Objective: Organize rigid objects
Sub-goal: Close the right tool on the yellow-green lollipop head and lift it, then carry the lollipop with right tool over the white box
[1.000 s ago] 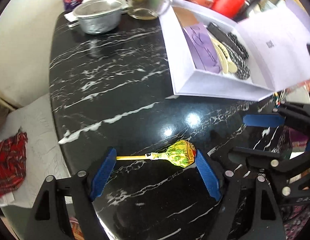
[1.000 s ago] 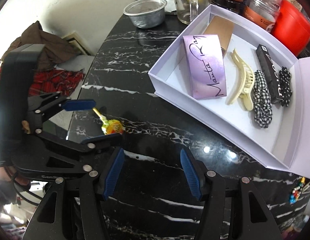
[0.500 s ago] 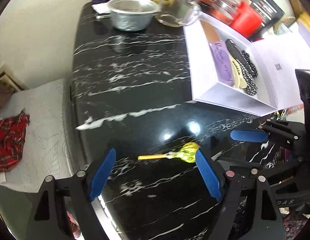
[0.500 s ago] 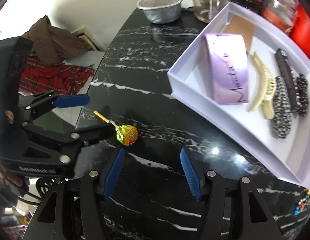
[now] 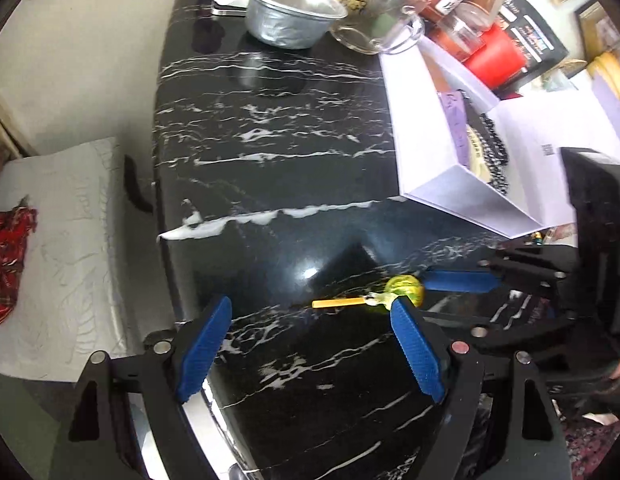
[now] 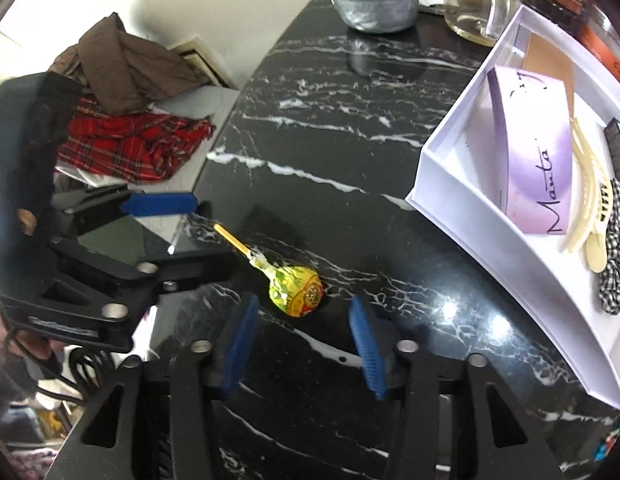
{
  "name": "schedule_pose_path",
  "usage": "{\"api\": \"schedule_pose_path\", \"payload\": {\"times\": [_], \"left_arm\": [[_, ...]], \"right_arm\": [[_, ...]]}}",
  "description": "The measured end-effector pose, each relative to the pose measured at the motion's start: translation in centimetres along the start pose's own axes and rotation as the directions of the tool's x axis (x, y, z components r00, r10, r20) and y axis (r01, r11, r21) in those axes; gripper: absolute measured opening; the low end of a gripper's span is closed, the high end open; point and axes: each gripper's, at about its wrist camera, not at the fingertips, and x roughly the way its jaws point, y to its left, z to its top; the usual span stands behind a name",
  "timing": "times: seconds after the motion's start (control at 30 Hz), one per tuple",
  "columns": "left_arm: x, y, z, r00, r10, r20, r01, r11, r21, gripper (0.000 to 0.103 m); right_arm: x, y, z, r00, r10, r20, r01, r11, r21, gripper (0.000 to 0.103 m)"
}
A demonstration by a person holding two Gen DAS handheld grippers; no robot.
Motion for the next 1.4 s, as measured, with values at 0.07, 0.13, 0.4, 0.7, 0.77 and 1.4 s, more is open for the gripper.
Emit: {"api": "schedule_pose_path", "payload": {"times": [0.07,0.13,0.4,0.7,0.77,1.4], "left_arm": [[0.1,-0.3,0.0,1.0,0.003,-0.002,-0.003,1.0,0.029,0.082],[0.1,-0.6,-0.1,1.0,0.002,0.0,-0.002,0.998,0.055,0.082],[0.8,-1.6,0.6,0.999,-0.032,-0.011,0.033,0.992,0.123,0.059],[1.3,-1.6,1.1,0.998,-0.065,-0.027,0.068,0.99,0.123,0.037],[1.1,-1.6,1.1,0.997,-0.068,-0.024,0.071,0.991,0.118,0.037],[-3.5,-5.8,2.0,0.998,0.004,0.055,-0.015,0.979,0.203,0.037]], "right_arm": [[0.4,-0.1,0.1,1.0,0.01,-0.008,-0.01,1.0,0.0,0.038],[0.7,-0.1,0.1,1.0,0.023,-0.002,-0.023,1.0,-0.004,0.036],[1.3,0.4,0.8,0.999,0.039,0.0,-0.039,0.998,-0.051,0.028],[1.6,0.5,0.5,0.998,0.056,0.012,-0.054,0.991,-0.124,0.026],[1.3,0.2,0.3,0.998,0.065,0.011,-0.063,0.991,-0.117,0.026],[-4.4,0.8,-0.2,0.995,0.053,0.089,-0.041,0.99,-0.134,0.026]]}}
